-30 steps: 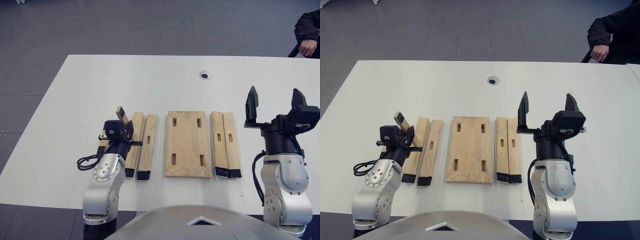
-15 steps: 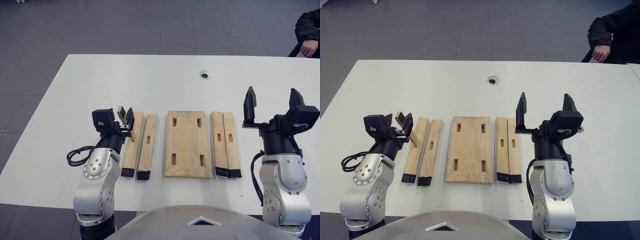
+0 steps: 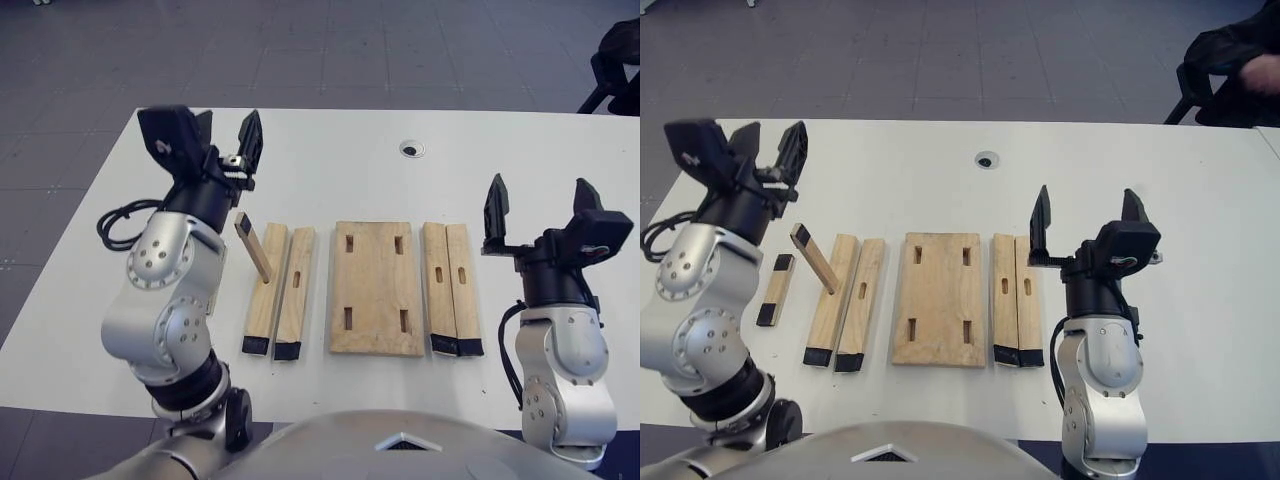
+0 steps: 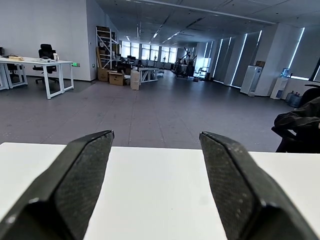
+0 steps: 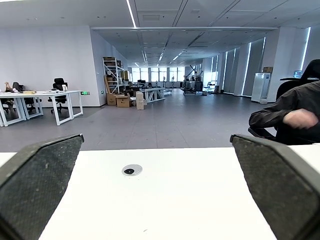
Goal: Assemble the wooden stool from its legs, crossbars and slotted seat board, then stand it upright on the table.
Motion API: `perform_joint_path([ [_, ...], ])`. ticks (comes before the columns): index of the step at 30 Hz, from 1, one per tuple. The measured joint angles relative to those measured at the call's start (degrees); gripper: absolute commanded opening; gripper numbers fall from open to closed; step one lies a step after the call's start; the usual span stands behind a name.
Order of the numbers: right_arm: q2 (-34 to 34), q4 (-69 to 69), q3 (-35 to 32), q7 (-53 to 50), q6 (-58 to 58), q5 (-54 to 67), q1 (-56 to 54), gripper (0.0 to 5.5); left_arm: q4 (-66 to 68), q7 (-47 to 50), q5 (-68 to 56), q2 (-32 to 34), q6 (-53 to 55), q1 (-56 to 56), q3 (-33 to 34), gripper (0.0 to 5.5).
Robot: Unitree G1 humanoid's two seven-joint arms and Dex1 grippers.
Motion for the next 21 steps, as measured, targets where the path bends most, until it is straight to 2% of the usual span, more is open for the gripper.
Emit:
perform_joint_path([
  [5, 0.2, 0.2, 0.1, 0.1, -0.1, 0.0, -0.6, 5.50, 9.3, -0.1, 0.2, 0.8, 0.1, -4.0, -0.2, 3.19],
  [13, 0.5, 0.2, 0.2, 0.1, -0.1, 0.0, -0.5, 5.50, 11.1, -1.0, 1.5, 3.2, -8.5, -10.6, 0.4, 3.19],
  [21, 0.7, 0.1, 0.5, 0.0, -0.1, 0.0, -0.5, 5.50, 18.8, -1.0, 2.3, 3.3, 1.3, -0.7, -4.6, 3.19],
])
